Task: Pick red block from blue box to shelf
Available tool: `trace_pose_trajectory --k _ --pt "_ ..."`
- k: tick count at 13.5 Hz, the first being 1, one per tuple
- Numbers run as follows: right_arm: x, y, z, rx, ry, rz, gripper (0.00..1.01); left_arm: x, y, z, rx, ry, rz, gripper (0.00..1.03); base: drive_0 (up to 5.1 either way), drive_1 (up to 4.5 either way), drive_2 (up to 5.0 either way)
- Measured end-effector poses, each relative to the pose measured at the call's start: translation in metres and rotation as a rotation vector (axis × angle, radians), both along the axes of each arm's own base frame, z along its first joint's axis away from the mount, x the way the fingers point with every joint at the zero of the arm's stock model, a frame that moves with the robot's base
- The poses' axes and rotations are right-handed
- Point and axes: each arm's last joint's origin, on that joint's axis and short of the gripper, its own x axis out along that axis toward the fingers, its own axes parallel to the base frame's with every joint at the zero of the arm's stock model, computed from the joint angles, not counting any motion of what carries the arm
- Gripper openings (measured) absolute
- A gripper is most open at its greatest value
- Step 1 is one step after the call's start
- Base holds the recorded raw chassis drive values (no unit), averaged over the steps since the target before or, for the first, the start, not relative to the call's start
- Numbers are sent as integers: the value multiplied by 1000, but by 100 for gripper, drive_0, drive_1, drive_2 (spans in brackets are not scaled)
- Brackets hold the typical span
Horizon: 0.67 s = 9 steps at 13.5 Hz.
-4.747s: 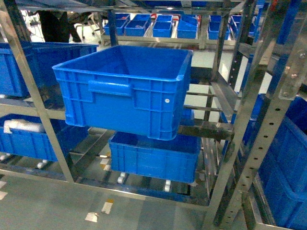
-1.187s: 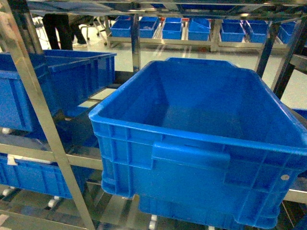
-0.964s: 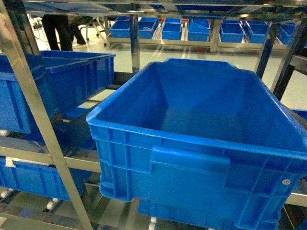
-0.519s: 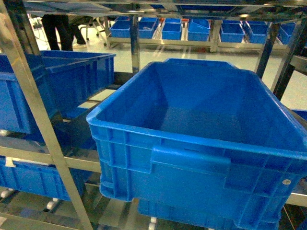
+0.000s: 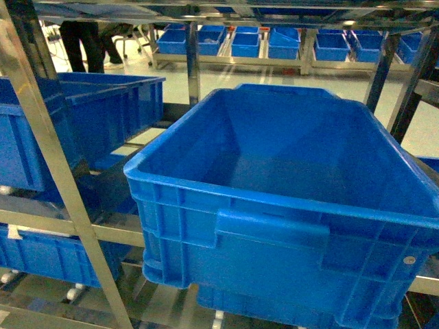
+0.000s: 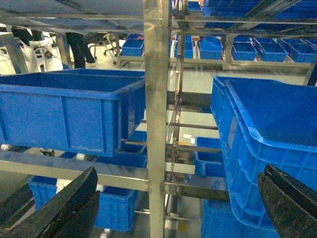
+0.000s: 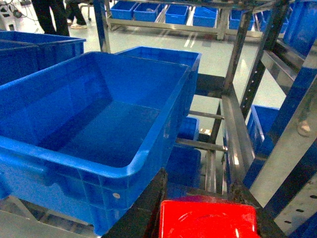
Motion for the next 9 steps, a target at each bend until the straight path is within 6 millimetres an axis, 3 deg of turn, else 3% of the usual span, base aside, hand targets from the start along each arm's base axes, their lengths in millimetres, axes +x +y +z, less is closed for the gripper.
trace_pose_trajectory --k 9 --pt "25 20 6 95 2 99 28 0 0 0 0 0 0 98 0 0 0"
